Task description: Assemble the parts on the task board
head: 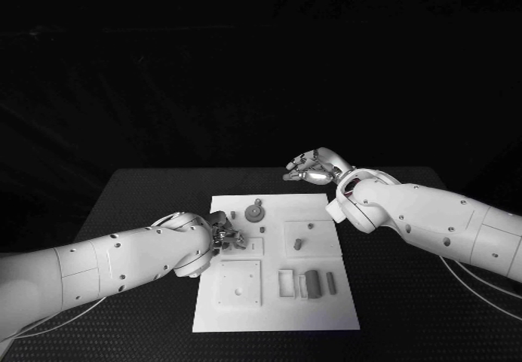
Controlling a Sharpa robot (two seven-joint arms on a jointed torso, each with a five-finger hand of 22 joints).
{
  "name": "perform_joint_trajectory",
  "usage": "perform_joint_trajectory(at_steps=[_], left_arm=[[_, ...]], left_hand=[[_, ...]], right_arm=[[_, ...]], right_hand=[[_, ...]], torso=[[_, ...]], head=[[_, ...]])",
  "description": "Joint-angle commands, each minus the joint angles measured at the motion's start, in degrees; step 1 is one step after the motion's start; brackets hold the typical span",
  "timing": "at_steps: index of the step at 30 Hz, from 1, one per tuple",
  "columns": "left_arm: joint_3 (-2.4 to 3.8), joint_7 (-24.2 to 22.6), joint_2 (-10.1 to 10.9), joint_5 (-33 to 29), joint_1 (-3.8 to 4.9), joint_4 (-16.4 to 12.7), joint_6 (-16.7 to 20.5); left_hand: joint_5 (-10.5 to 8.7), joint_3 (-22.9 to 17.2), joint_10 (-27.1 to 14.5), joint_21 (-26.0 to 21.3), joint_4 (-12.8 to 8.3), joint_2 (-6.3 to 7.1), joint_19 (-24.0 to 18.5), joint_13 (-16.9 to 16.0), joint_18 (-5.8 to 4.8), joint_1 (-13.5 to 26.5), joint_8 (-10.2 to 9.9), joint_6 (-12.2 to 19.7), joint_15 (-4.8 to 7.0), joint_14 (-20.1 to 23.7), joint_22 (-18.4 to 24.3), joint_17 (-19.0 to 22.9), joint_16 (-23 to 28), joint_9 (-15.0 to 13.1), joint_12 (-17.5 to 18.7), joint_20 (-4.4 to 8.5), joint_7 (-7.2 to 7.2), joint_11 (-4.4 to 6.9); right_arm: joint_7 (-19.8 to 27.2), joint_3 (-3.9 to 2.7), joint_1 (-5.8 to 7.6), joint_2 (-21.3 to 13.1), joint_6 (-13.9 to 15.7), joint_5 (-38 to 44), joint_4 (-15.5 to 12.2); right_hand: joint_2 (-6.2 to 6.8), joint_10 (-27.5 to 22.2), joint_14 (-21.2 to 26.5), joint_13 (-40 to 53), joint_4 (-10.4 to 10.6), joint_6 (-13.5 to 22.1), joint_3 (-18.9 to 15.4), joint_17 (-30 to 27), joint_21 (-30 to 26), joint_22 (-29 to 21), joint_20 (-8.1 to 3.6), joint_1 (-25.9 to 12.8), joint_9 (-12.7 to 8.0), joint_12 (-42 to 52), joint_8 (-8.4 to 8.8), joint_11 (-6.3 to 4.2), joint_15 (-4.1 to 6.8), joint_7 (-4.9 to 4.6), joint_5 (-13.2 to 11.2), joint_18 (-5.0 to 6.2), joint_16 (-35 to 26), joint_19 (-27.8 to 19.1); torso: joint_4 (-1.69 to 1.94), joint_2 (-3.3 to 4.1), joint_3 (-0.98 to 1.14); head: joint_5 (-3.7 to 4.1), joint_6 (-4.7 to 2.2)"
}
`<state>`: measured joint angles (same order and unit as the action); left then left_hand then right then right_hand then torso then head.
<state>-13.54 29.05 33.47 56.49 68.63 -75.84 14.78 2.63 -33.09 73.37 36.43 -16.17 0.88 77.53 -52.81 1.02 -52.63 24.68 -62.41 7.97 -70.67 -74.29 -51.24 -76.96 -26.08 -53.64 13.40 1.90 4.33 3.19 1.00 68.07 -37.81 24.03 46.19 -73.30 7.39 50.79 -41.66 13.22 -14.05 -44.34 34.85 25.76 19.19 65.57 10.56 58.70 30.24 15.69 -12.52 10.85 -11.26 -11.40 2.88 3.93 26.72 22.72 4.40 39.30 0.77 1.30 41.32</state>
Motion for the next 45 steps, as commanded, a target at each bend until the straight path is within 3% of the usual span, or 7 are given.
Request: perform_joint_trajectory(at_steps=[1,12,20,26,32,45], left_arm=[[-0.07,0.11,-0.14,0.63,-0.18,-0.04,-1.29],[-0.07,-0.13,-0.21,0.43,-0.18,0.00,-1.63],[-0.07,-0.15,-0.33,0.25,-0.18,0.38,-2.35],[-0.07,-0.15,-0.40,0.23,-0.18,0.61,-2.58],[-0.06,0.06,-0.57,0.20,-0.18,0.76,-2.36],[-0.06,0.00,-0.61,-0.20,-0.17,0.95,-2.53]], left_hand=[[0.14,0.14,-0.29,-0.38,-0.08,-1.12,0.64,0.02,1.56,-1.52,0.33,-0.28,2.75,-2.39,-0.10,0.11,-0.40,-4.19,0.18,1.06,-0.04,0.25],[0.13,0.84,-0.22,-0.48,0.67,-0.05,0.75,0.10,1.47,-0.39,1.06,-0.31,2.86,-2.33,-0.18,0.49,-0.67,-4.46,0.17,1.01,-0.16,0.37],[0.15,0.79,0.04,-0.58,1.72,-0.31,0.95,0.24,1.41,0.29,2.11,-1.08,3.18,-2.37,-0.27,0.92,-1.02,-4.79,0.15,0.99,-0.55,0.73],[0.15,1.02,0.12,-0.64,2.36,0.32,1.01,0.30,1.40,1.02,2.42,-1.12,3.27,-2.35,-0.34,1.16,-1.19,-4.84,0.15,1.00,-0.64,0.82],[0.16,0.73,0.28,-0.68,2.90,-0.21,1.09,0.36,1.42,1.10,2.78,-1.25,3.40,-2.39,-0.44,1.42,-1.44,-4.87,0.11,1.04,-0.79,0.96],[0.16,1.23,0.33,-0.84,3.79,1.00,1.13,0.49,1.35,2.35,3.12,-1.04,3.41,-2.30,-0.61,1.95,-1.75,-4.76,0.16,0.98,-0.79,0.96]], right_arm=[[0.11,-0.04,0.02,0.00,-0.63,0.05,-0.01],[-0.01,-0.03,0.01,0.08,-0.88,0.05,0.11],[-0.13,-0.03,0.01,0.08,-1.05,0.02,-0.13],[-0.27,-0.02,0.01,0.14,-1.37,-0.17,-0.24],[-0.28,-0.02,0.01,0.14,-1.48,-0.18,-0.22],[-0.43,-0.02,0.01,0.19,-1.82,-0.18,-0.12]], right_hand=[[0.08,-0.22,0.20,-0.11,0.17,0.59,-0.16,-0.06,-0.26,0.09,0.02,-0.42,-0.06,-0.16,-0.21,0.35,-0.34,-1.33,-0.08,0.13,-0.38,-0.23],[0.14,-0.28,0.35,-0.36,0.20,0.65,-0.23,-0.10,-0.40,0.17,0.06,-0.43,-0.15,-0.16,-0.21,0.38,-0.41,-1.34,-0.08,0.09,-0.52,-0.38],[0.07,-0.30,0.50,-0.57,0.26,0.57,-0.26,-0.14,-0.54,0.24,0.10,-0.42,-0.19,-0.13,-0.30,0.40,-0.48,-1.32,-0.08,0.05,-0.64,-0.53],[0.06,-0.33,0.56,-0.71,0.32,0.52,-0.31,-0.15,-0.61,0.30,0.13,-0.48,-0.22,-0.12,-0.36,0.42,-0.52,-1.29,-0.08,0.02,-0.70,-0.60],[-0.05,-0.37,0.69,-0.91,0.48,0.42,-0.36,-0.17,-0.71,0.38,0.16,-0.58,-0.26,-0.10,-0.45,0.44,-0.58,-1.26,-0.08,-0.01,-0.81,-0.71],[-0.07,-0.47,0.81,-1.14,0.57,0.49,-0.40,-0.19,-0.83,0.48,0.19,-0.61,-0.35,-0.11,-0.45,0.49,-0.63,-1.27,-0.08,-0.04,-0.91,-0.84]], torso=[[-0.02,-0.01,0.01],[-0.02,0.00,0.03],[-0.01,-0.02,0.05],[-0.05,0.00,0.06],[-0.03,0.00,0.06],[-0.03,-0.01,0.08]], head=[[-0.03,0.05],[-0.06,0.10],[-0.11,0.19],[-0.10,0.19],[-0.11,0.25],[-0.07,0.25]])
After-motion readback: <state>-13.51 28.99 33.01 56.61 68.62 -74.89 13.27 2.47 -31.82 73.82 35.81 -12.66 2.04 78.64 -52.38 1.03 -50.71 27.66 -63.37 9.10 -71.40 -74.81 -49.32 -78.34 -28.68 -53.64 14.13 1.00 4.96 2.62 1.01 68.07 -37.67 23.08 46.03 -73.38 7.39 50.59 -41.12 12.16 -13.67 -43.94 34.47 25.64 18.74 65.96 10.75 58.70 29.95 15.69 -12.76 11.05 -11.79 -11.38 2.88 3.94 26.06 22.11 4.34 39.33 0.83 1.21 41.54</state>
